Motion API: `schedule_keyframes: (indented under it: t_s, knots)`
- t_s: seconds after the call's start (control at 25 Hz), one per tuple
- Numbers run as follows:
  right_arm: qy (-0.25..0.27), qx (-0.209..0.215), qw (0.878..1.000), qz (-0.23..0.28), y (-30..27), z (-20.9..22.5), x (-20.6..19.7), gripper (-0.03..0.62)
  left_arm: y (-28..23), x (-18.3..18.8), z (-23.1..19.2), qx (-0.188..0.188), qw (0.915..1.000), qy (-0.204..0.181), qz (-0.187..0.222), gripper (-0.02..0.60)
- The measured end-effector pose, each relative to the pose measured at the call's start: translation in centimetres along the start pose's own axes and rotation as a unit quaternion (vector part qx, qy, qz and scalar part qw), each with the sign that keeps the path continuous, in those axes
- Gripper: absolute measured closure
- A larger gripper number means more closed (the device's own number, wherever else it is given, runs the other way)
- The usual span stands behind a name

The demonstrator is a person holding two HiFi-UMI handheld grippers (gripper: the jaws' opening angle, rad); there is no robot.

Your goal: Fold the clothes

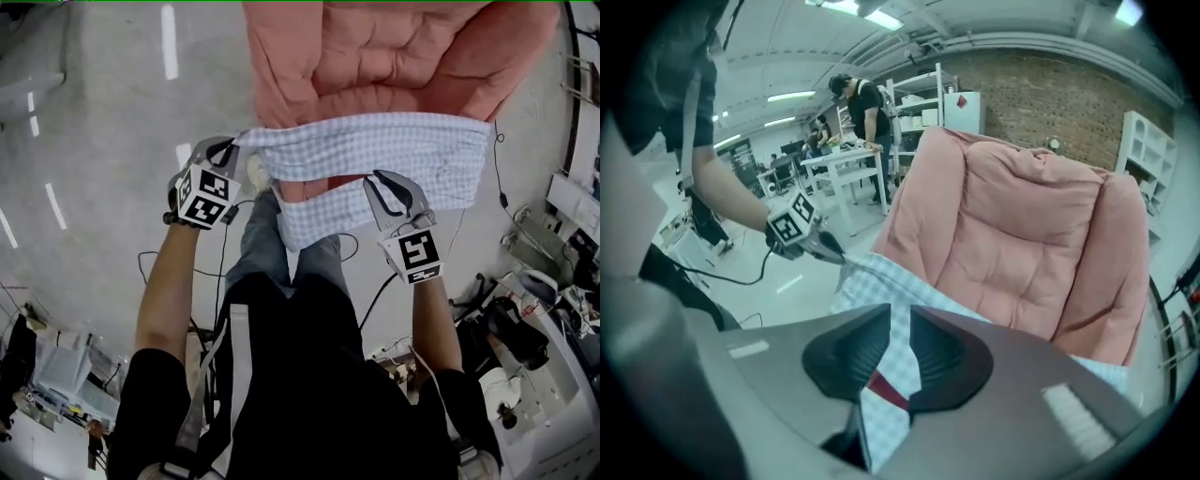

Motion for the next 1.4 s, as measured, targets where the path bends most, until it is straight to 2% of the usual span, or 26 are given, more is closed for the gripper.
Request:
schedule_keyframes:
  t_s: [0.16, 0.28, 0.4, 0.48, 0.6, 0.72, 0.8, 0.88, 1.04, 1.08, 1.24, 1.4]
  knots:
    - [0.076, -0.013, 0.997, -0.025, -2.0, -0.4, 0.9, 0.494, 6.0, 0.9, -0.8, 0.005, 0.9998, 0.007, 0.018, 0.571]
    - [0.142, -0.018, 0.988, -0.051, -3.8, -0.5, 1.1, 0.483, 9.4, 1.6, -0.4, -0.002, 0.9996, 0.007, 0.028, 0.571]
    - [0.239, -0.029, 0.968, -0.071, -5.7, -0.2, 0.4, 0.456, 11.3, 2.2, 0.7, -0.011, 0.9995, 0.001, 0.031, 0.571]
    - [0.289, -0.030, 0.953, -0.087, -6.5, -0.1, -0.4, 0.410, 12.1, 2.4, 1.5, -0.013, 0.9994, -0.008, 0.030, 0.571]
    - [0.326, -0.025, 0.940, -0.095, -6.8, 0.0, -1.4, 0.385, 13.2, 2.4, 2.7, -0.010, 0.9993, -0.010, 0.035, 0.571]
    - [0.361, -0.029, 0.927, -0.098, -6.8, 0.1, -2.4, 0.384, 14.4, 2.1, 3.4, -0.001, 0.9990, 0.004, 0.044, 0.571]
    - [0.374, -0.043, 0.921, -0.095, -6.8, 0.4, -2.8, 0.390, 15.2, 1.8, 4.1, 0.008, 0.9988, 0.010, 0.048, 0.571]
    - [0.376, -0.059, 0.921, -0.083, -6.7, 0.5, -2.4, 0.406, 16.1, 1.5, 5.1, 0.016, 0.9986, 0.011, 0.049, 0.571]
    - [0.380, -0.081, 0.920, -0.046, -5.4, 0.5, -0.5, 0.518, 17.6, 1.1, 6.8, 0.037, 0.9979, 0.014, 0.052, 0.571]
    - [0.383, -0.081, 0.919, -0.038, -5.0, 0.7, -0.5, 0.548, 17.5, 0.8, 7.2, 0.043, 0.9976, 0.017, 0.051, 0.571]
    - [0.391, -0.074, 0.917, -0.014, -2.2, 1.1, -2.1, 0.565, 15.8, -0.5, 9.1, 0.070, 0.9956, 0.041, 0.048, 0.571]
    - [0.385, -0.052, 0.922, -0.002, 1.8, 0.7, -3.6, 0.584, 14.7, -1.6, 10.9, 0.095, 0.9920, 0.069, 0.048, 0.571]
Point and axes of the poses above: the fingertips, and each gripper's own axes: y backward along the fingers, z to its right, x out of its top, the point moved 3 cm from there along y, backward along the fingers, and after that the axes turned 9 degrees about -x, right-handed, at the moved point
